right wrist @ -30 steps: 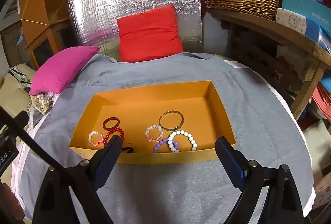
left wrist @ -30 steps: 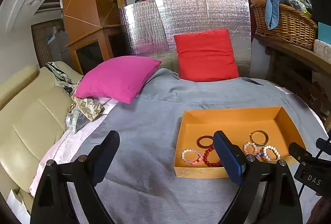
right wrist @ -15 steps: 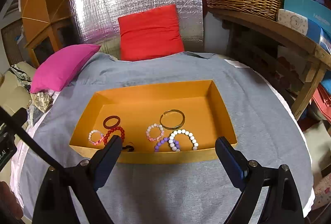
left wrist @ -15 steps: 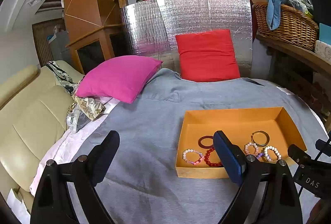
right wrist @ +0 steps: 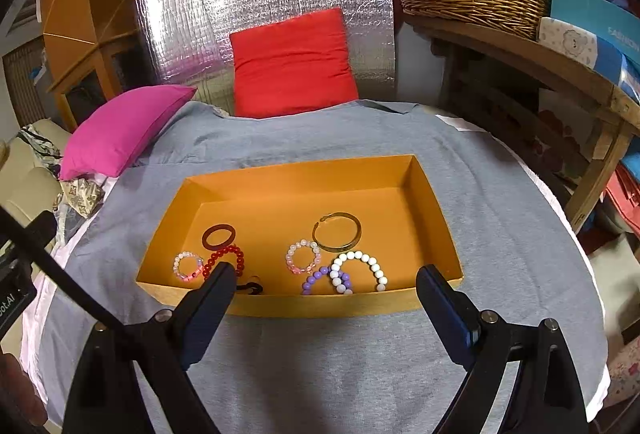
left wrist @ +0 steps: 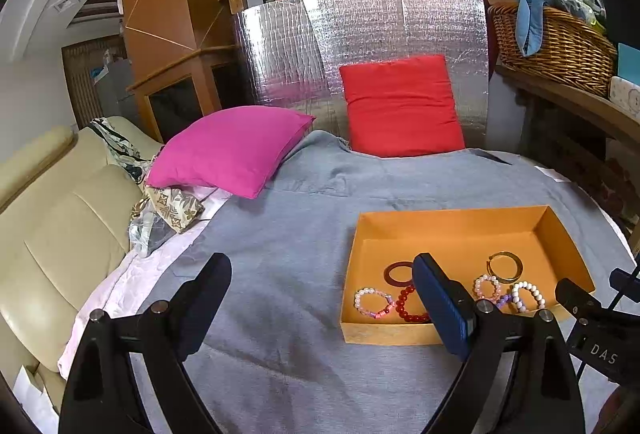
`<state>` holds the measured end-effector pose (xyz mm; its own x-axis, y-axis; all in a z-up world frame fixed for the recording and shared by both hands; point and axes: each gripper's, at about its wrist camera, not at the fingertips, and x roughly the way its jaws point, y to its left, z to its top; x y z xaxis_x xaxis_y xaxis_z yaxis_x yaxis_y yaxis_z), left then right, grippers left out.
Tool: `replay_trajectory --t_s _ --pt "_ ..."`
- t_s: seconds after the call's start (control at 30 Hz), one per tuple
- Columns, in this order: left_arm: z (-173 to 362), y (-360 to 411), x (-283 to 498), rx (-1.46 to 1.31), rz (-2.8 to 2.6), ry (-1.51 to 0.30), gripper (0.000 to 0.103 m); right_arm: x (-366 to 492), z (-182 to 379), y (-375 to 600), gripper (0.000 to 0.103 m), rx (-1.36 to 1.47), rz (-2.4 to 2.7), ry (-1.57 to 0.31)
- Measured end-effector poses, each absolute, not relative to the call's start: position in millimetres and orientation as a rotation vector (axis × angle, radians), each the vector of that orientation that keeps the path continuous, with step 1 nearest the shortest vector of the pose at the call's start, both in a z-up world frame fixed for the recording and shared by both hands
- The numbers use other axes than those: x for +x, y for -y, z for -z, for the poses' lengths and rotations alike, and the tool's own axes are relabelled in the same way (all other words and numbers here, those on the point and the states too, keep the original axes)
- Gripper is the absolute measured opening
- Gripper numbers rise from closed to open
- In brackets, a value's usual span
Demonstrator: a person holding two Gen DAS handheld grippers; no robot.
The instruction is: Organize jewelry
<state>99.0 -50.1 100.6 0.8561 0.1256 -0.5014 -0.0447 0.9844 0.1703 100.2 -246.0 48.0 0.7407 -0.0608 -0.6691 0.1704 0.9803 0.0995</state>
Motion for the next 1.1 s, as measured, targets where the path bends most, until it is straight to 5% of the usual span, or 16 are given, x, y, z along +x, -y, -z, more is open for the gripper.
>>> replay_trajectory --t_s 1.1 --pt "-80.6 44.5 139.9 0.132 -0.104 -0.622 0.092 141.6 -27.8 239.5 0.093 0.173 0.108 -0.783"
